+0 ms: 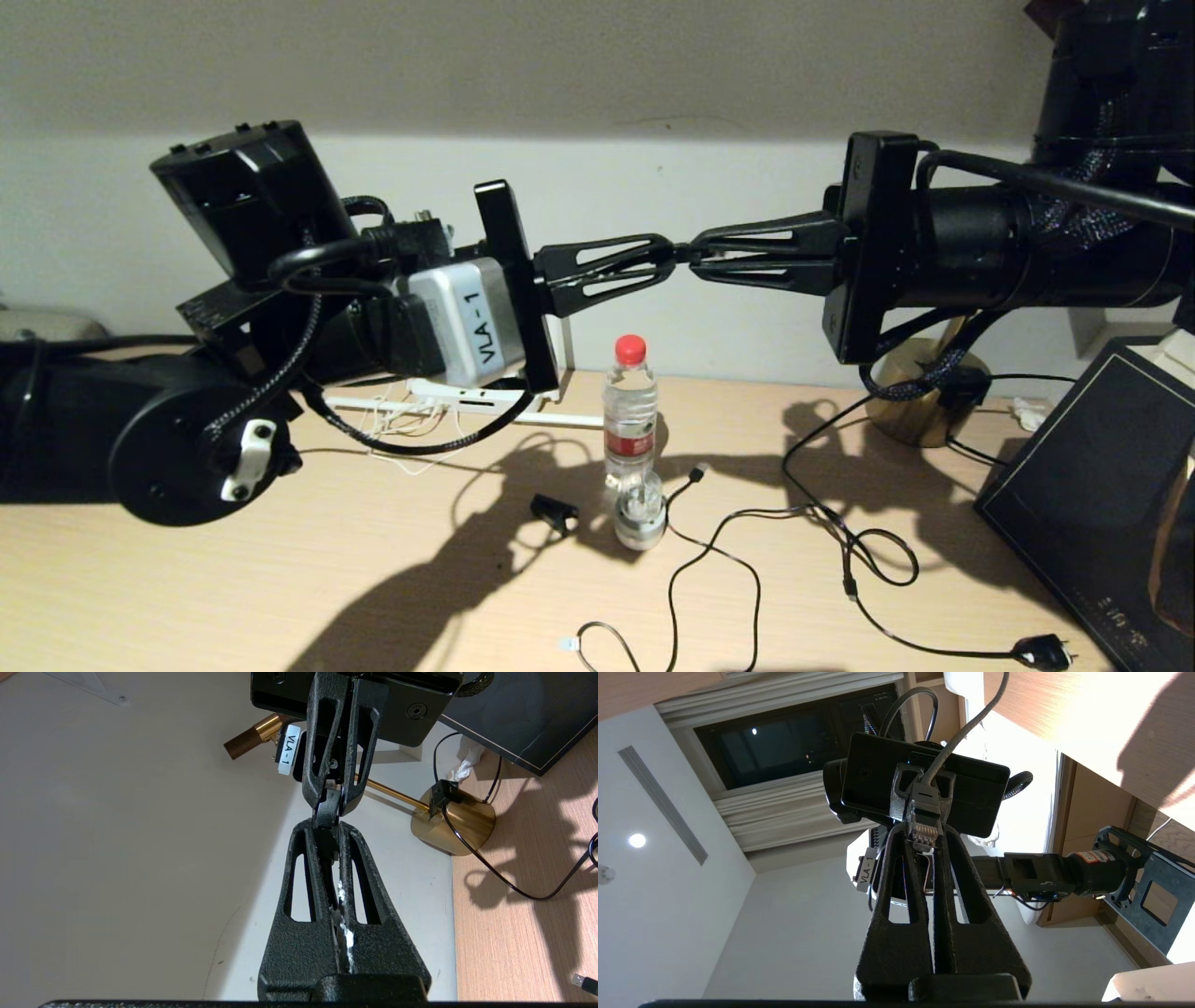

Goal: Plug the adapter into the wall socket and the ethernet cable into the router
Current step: Align cable and router interface

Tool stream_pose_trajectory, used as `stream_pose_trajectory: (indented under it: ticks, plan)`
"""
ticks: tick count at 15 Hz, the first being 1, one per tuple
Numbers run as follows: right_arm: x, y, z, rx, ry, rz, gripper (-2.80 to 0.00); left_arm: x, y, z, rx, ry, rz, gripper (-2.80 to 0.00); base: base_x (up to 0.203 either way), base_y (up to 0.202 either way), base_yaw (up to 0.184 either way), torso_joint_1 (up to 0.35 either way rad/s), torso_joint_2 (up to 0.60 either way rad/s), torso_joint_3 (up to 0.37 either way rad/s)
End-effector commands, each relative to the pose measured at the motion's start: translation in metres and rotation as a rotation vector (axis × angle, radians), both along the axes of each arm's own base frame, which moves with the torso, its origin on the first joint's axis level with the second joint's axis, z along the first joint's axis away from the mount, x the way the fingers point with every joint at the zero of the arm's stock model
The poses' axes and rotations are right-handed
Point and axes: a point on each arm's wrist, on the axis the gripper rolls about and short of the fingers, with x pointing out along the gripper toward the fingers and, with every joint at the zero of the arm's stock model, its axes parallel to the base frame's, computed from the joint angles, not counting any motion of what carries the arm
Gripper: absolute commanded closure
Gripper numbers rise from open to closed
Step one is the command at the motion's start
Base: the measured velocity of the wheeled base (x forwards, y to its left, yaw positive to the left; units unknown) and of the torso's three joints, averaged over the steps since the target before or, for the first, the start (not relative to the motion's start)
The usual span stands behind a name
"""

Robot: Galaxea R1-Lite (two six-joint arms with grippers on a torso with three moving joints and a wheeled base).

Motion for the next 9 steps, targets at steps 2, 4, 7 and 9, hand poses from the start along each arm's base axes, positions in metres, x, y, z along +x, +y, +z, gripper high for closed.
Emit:
stream_pose_trajectory:
  ticks: [2,4,7,9]
  plan:
    - [0.0001,0.0003,0.0000,0.003,0.008,0.006,0.00,0.0006,-0.0006,-0.0006,0.001,-0.008,-0.004,0.00,0.000,0.000,0.000,0.000,0.00,0.000]
    - [0.0005,0.0005,-0.0006,0.002,0.010,0.006,0.00,0.0006,-0.0006,-0.0006,0.001,-0.008,-0.004,0.00,0.000,0.000,0.000,0.000,0.00,0.000]
    - [0.0003,0.0009,-0.0002,0.003,0.008,0.007,0.00,0.0006,-0.0006,-0.0006,0.001,-0.008,-0.004,0.00,0.000,0.000,0.000,0.000,0.00,0.000]
    - [0.0000,0.0008,0.0001,0.003,0.008,0.007,0.00,0.0006,-0.0006,-0.0006,0.001,-0.008,-0.004,0.00,0.000,0.000,0.000,0.000,0.00,0.000]
